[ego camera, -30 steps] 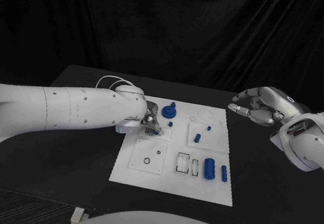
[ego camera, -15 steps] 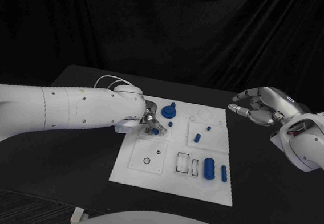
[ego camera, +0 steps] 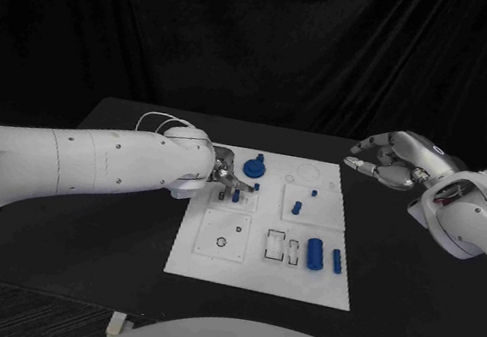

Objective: Assemble the parts on the task board

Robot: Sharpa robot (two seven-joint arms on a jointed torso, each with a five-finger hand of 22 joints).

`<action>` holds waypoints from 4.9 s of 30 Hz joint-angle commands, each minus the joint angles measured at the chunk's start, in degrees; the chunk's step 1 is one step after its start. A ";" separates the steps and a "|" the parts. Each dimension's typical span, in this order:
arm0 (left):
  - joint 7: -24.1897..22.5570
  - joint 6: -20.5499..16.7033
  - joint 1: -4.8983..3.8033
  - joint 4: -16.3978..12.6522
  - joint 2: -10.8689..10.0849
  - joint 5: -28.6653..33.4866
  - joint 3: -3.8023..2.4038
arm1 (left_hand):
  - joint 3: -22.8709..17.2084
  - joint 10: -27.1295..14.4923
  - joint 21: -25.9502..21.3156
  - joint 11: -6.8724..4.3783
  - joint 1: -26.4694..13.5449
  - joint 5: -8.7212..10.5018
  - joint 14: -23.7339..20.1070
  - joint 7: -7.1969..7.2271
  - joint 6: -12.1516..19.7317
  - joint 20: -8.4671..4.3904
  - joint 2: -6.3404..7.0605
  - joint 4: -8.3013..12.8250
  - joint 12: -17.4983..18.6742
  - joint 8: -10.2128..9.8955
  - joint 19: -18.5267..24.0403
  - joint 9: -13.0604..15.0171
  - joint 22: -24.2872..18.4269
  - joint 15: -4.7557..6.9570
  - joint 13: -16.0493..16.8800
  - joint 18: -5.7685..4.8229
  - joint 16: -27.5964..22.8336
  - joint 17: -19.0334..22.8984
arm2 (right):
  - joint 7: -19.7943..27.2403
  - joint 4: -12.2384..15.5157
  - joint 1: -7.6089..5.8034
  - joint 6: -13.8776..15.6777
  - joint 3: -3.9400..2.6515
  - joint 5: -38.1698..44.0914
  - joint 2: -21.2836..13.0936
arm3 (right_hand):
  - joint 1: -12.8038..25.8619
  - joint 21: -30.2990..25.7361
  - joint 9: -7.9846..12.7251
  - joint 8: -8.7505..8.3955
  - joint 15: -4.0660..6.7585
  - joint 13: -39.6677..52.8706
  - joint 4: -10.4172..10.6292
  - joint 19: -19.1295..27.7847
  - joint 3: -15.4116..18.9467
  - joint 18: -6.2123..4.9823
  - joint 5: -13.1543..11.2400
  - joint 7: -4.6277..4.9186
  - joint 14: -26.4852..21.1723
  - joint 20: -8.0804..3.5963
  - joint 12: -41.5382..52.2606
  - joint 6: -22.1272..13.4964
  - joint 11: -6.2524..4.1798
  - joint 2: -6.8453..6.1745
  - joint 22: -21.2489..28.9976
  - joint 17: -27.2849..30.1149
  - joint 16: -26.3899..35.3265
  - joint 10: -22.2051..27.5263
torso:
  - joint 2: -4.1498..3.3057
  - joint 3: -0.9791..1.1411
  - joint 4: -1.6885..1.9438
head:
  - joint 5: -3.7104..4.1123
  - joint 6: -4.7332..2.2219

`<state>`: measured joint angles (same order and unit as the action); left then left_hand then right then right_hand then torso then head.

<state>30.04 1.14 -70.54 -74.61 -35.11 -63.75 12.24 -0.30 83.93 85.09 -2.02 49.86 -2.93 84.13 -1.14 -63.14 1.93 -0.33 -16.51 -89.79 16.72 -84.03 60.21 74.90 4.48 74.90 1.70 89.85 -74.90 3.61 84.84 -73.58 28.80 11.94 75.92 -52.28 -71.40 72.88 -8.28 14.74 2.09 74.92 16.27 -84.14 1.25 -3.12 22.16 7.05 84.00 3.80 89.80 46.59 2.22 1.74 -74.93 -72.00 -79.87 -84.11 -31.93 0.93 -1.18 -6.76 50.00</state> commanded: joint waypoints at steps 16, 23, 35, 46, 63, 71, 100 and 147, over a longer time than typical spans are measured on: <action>-0.78 4.30 -3.06 0.36 -0.13 0.15 -0.09 | 0.21 6.07 -0.84 -0.38 6.95 -3.94 5.87 -0.05 2.54 -0.29 -3.61 1.62 -0.21 2.03 -1.24 4.19 10.82 0.41 15.10 0.16 0.15 -15.10 | -0.86 -0.08 0.13 -0.18 -0.04 0.10 -0.03 | -0.24 -0.27 0.13 -0.19 -0.37 15.08 0.16 -0.20 0.36 -0.77 0.25 0.45 2.66 0.43 0.20 0.03 0.47 -0.18 -9.77 0.10 0.20 -5.89 | 0.04 0.01 -0.02 | -0.27 0.00; -0.34 6.01 -3.04 1.20 0.47 0.15 -0.09 | -1.63 6.07 -1.10 -0.34 10.43 -8.08 5.87 -0.17 3.33 -0.27 -4.35 3.77 -0.21 0.40 -1.14 3.36 10.80 0.37 15.10 0.20 0.15 -15.10 | -0.87 -0.10 0.13 -0.29 -0.04 0.10 0.07 | -0.23 -0.24 0.14 -0.19 -0.37 15.08 0.17 -0.21 0.37 -0.77 0.27 0.45 2.67 0.43 0.20 0.04 0.47 -0.17 -9.78 0.08 0.19 -5.89 | 0.05 0.09 -0.08 | -0.55 0.00; 0.59 9.67 -2.52 3.82 2.81 0.14 -0.08 | -1.23 6.07 -1.13 -0.56 9.50 -7.15 5.87 0.17 1.50 -0.34 -3.96 3.19 -0.21 1.32 -1.19 4.06 10.91 0.50 15.10 0.20 0.15 -15.10 | -0.91 0.05 0.14 -0.53 -0.04 0.10 -0.01 | -0.21 -0.25 0.19 -0.19 -0.37 15.08 0.18 -0.21 0.37 -0.77 0.43 0.44 2.66 0.44 0.20 0.09 0.45 -0.05 -9.78 0.14 0.22 -5.89 | -0.02 -0.01 0.03 | -0.55 0.00; 0.93 11.45 -1.96 6.12 4.41 0.14 -0.08 | -1.57 6.07 -1.42 -0.17 9.48 -7.56 5.87 -0.38 2.09 -0.19 -4.05 3.10 -0.21 -2.35 -1.06 1.23 10.90 0.24 15.10 0.24 0.15 -15.10 | -0.88 0.09 0.17 -0.77 -0.04 0.10 0.02 | -0.22 -0.31 0.23 -0.20 -0.36 15.08 0.18 -0.20 0.36 -0.78 0.57 0.44 2.66 0.45 0.20 0.11 0.44 0.04 -9.76 0.15 0.23 -5.89 | -0.05 -0.03 -0.03 | -0.62 0.00; 0.33 12.92 -1.38 7.36 5.97 0.14 -0.09 | -2.67 6.07 -1.62 0.04 10.50 -10.56 5.87 -0.55 1.16 0.06 -3.94 4.15 -0.21 -4.66 -0.98 -0.90 10.98 0.01 15.10 0.27 0.15 -15.10 | -0.91 0.21 0.22 -0.90 -0.04 0.10 -0.14 | -0.32 -0.42 0.31 -0.19 -0.35 15.08 0.13 -0.18 0.33 -0.80 0.87 0.42 2.65 0.45 0.20 0.22 0.43 0.20 -9.73 0.28 0.29 -5.89 | -0.02 -0.01 -0.02 | -0.55 0.00; 0.03 13.19 -1.31 7.55 6.16 0.14 -0.09 | -4.45 6.07 -1.75 0.00 11.57 -15.67 5.87 -0.46 0.63 0.07 -3.47 5.60 -0.21 -6.06 -0.96 -1.97 11.09 0.02 15.10 0.29 0.15 -15.10 | -1.00 0.22 0.25 -1.04 -0.04 0.10 -0.18 | -0.52 -0.52 0.39 -0.20 -0.33 15.08 0.05 -0.16 0.29 -0.82 1.25 0.40 2.65 0.45 0.20 0.30 0.41 0.26 -9.70 0.32 0.31 -5.89 | -0.02 -0.01 -0.02 | -0.55 0.00; -1.88 5.67 -1.27 2.96 3.12 0.15 -0.08 | -29.04 6.07 -1.90 -0.64 9.74 -21.19 5.87 0.11 -0.55 -0.46 3.63 17.26 -0.21 -6.25 -1.36 0.13 11.87 0.60 15.10 0.22 0.15 -15.10 | -1.55 0.08 0.34 -1.35 -0.04 0.10 -0.18 | -1.17 -1.29 0.73 -0.30 -0.30 15.08 -0.06 0.04 0.19 -0.96 2.98 0.38 2.61 0.42 0.20 0.49 0.37 0.35 -9.49 0.77 0.53 -5.89 | 0.00 0.01 -0.01 | -0.51 0.00; -3.42 -16.38 2.89 -4.10 -2.15 -6.16 -0.03 | -29.87 6.07 -2.01 -0.21 8.36 -20.10 5.87 -0.47 0.72 -0.29 3.12 16.39 -0.21 -7.02 -1.39 0.03 11.95 0.33 15.10 0.22 0.15 -15.10 | -1.45 0.15 1.17 -0.45 -0.04 0.10 -0.59 | -1.32 -1.82 0.83 -0.38 -0.30 15.08 -0.08 0.21 0.19 -1.07 3.28 0.40 2.46 0.42 0.20 0.43 0.38 0.31 -9.33 1.49 0.96 -5.89 | -0.01 0.01 -0.05 | -1.01 0.00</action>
<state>27.78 -13.10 -67.81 -78.40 -37.23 -67.81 12.25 -28.17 84.01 83.16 -2.35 58.24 -23.02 83.95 -1.67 -62.81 1.87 3.36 -1.81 -89.79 10.06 -83.96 60.29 74.90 4.71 74.93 1.70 89.85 -74.91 3.00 84.90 -72.54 27.75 11.94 75.92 -52.78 -72.24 71.21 -7.50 14.74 2.09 74.90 16.43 -83.94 1.41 -3.11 25.05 7.24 84.00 4.00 89.80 46.78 2.22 2.10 -74.91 -70.61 -79.18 -84.10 -31.92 0.95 -1.22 -7.62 50.00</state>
